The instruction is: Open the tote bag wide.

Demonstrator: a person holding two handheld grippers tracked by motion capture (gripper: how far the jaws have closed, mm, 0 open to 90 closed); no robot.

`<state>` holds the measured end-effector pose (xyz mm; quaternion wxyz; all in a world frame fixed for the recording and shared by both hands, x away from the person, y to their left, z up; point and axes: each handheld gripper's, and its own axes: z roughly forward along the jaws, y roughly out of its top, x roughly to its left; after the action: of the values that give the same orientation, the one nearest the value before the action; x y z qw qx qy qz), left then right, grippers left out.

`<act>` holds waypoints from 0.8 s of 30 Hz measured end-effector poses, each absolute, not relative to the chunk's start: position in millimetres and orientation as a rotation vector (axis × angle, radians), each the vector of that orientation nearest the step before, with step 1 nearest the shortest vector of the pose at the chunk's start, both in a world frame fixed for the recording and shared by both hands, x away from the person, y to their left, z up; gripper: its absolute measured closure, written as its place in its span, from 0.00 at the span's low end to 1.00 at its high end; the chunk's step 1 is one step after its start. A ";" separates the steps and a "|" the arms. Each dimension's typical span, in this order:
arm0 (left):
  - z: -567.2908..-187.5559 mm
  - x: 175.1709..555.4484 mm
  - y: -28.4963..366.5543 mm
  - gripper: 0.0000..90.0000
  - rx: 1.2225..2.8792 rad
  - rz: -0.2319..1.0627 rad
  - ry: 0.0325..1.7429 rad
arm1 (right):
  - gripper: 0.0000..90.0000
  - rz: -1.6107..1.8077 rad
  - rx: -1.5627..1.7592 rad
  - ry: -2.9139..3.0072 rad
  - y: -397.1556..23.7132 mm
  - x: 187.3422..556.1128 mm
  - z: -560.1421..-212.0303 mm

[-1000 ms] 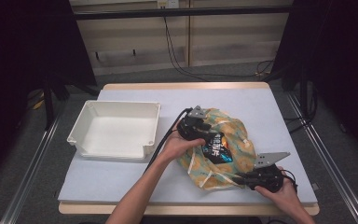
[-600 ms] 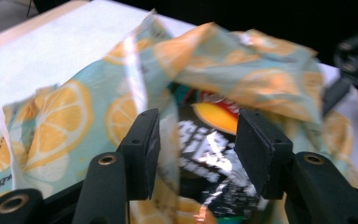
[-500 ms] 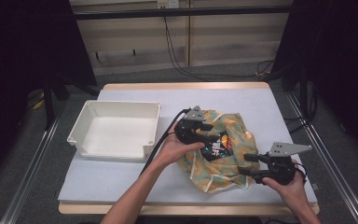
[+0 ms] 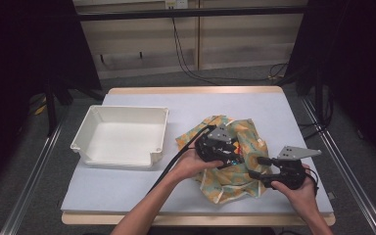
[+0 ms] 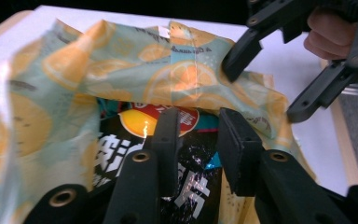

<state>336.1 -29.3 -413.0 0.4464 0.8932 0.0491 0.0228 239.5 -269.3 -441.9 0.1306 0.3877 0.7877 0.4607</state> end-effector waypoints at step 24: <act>-433.6 340.5 -34.3 0.58 2.226 0.077 0.184 | 1.00 1.226 1.286 2.365 -292.5 221.5 -462.6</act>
<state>340.5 -34.3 -433.6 0.4379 0.8954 0.0740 0.0310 221.5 -292.5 -462.6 0.0916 0.4328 0.7962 0.4127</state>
